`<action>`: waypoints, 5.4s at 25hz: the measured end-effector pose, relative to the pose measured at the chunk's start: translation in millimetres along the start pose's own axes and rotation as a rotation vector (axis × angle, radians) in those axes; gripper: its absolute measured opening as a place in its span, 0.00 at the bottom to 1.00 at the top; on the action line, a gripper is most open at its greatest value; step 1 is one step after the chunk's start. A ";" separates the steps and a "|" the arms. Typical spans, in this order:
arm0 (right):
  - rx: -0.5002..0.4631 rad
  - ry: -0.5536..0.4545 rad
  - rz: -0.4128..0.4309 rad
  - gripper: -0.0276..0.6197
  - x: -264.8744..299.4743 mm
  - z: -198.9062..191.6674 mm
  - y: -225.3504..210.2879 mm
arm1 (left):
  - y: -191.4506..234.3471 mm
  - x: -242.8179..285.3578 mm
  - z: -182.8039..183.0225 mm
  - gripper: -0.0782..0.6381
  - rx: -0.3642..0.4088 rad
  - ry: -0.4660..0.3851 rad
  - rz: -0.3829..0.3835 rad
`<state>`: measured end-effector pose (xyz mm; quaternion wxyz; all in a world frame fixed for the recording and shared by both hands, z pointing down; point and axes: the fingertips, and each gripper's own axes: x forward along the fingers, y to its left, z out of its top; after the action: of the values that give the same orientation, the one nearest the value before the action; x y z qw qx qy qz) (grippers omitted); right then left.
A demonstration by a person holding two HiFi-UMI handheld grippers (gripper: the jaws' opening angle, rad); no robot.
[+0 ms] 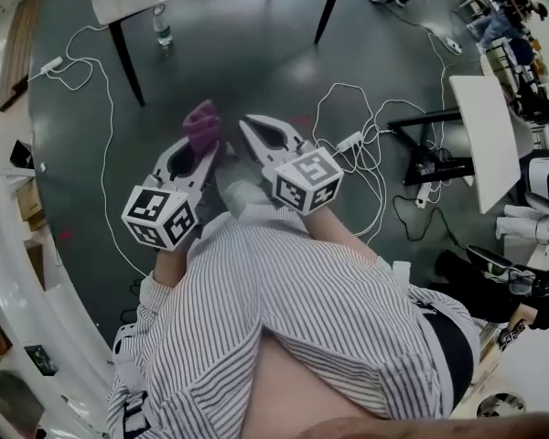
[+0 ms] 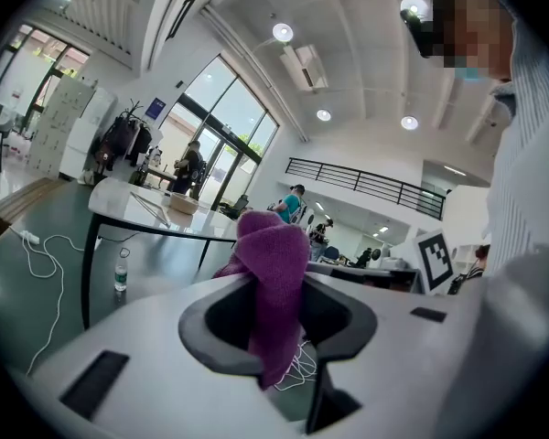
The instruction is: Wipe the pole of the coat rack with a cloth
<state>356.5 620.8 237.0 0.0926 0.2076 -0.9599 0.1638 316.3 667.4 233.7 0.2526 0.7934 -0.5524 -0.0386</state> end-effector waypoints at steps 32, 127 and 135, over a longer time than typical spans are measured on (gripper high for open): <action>0.088 0.111 0.151 0.07 258.1 87.5 -219.0 | 239.5 220.5 133.0 0.28 -0.069 0.042 0.156; 0.585 0.207 -0.186 0.07 563.3 95.0 -437.6 | 505.1 497.3 189.8 0.28 -0.166 0.731 -0.294; 0.626 0.198 -0.228 0.07 558.6 80.6 -441.9 | 511.2 503.5 173.8 0.28 -0.197 0.780 -0.300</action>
<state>36.3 6.6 421.5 0.1348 0.3147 -0.8201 0.4584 13.7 20.0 419.1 0.5088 0.7922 -0.2878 0.1753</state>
